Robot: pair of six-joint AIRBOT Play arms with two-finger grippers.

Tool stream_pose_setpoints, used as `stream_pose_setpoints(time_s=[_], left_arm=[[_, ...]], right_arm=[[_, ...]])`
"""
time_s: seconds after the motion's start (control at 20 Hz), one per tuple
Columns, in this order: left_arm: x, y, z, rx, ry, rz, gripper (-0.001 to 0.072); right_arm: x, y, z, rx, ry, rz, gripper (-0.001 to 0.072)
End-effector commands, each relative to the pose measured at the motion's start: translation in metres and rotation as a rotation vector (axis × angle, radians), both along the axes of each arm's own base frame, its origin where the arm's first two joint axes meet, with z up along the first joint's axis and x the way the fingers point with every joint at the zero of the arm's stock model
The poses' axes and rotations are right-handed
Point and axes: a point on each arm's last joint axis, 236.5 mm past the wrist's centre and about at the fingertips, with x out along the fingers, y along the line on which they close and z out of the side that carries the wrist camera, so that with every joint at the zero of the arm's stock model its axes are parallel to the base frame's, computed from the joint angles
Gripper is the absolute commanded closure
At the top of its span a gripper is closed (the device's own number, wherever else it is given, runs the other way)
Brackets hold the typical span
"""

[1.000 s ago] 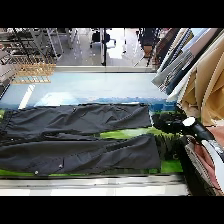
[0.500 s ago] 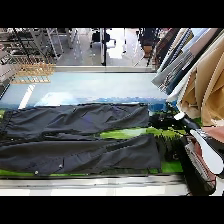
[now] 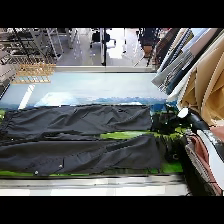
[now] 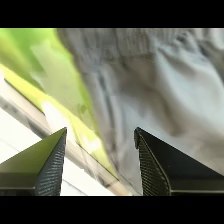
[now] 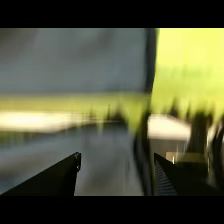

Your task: Fold the clothes and pants, and hang the long-sleeved shirts on hangers.

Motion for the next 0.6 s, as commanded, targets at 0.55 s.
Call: stream_pose_setpoints(time_s=[0.55], left_arm=[[0.007, 0.051, -0.006, 0.038, -0.292, 0.287, 0.0221]], right_arm=[[-0.198, 0.024, 0.003, 0.239, 0.347, -0.241, 0.0137]])
